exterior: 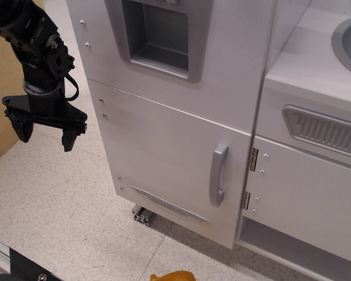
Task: Open low fridge
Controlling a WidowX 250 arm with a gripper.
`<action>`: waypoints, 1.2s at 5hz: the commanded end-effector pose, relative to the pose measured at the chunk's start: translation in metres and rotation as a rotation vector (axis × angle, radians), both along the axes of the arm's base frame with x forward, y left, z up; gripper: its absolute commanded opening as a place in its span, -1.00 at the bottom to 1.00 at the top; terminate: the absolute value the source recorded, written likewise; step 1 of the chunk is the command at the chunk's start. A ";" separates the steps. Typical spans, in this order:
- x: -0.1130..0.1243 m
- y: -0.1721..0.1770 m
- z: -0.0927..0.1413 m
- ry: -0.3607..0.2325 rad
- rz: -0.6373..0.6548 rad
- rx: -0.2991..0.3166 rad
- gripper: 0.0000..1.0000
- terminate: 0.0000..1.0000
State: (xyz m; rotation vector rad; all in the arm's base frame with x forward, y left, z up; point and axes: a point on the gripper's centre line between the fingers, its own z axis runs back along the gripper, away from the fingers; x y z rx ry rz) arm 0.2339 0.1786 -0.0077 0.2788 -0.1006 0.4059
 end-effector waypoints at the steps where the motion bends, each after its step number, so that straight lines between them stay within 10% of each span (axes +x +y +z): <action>1: 0.000 0.000 0.000 0.000 0.000 0.000 1.00 -1.00; 6: 0.038 -0.173 0.000 -0.189 -0.291 -0.131 1.00 -1.00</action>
